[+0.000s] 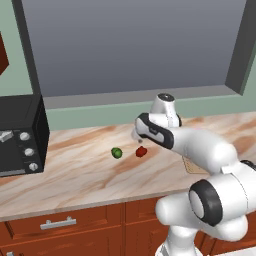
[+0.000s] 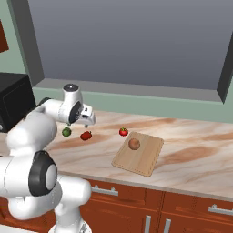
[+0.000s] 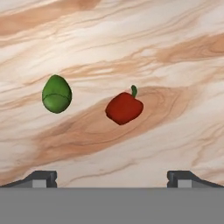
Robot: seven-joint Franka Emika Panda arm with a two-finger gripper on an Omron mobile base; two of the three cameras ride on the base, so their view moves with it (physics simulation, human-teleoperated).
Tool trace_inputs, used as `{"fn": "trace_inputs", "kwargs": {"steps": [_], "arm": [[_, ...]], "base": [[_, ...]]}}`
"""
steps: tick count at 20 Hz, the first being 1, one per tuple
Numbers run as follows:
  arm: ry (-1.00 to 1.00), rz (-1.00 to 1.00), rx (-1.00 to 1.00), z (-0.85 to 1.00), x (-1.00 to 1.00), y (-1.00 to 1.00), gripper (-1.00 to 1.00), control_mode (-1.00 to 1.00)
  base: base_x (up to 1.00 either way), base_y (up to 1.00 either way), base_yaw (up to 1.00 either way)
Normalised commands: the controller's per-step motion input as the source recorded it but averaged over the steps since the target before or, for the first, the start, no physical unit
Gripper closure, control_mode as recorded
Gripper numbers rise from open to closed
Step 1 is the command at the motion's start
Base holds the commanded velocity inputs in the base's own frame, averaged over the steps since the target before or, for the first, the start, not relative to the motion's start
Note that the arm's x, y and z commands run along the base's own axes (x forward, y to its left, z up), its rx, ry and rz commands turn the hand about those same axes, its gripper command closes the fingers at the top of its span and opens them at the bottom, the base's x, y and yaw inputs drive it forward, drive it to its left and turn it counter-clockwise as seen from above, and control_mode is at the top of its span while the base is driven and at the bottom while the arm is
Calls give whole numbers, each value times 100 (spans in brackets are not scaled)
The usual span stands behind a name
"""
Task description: Place the avocado, onion, tomato, and bell pepper on the cutting board.
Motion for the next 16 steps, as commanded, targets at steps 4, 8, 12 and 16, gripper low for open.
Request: {"fn": "trace_inputs", "kwargs": {"steps": [4,8,12,16], "arm": [[12,-8,0,-24,28,0,-100,-100],[8,-6,1,-33,15,0,-100,-100],[5,-5,0,-35,15,0,-100,-100],[3,-5,0,-26,18,0,-100,-100]], "base": [[0,0,0],[0,0,0],[0,0,0],[0,0,0]]}}
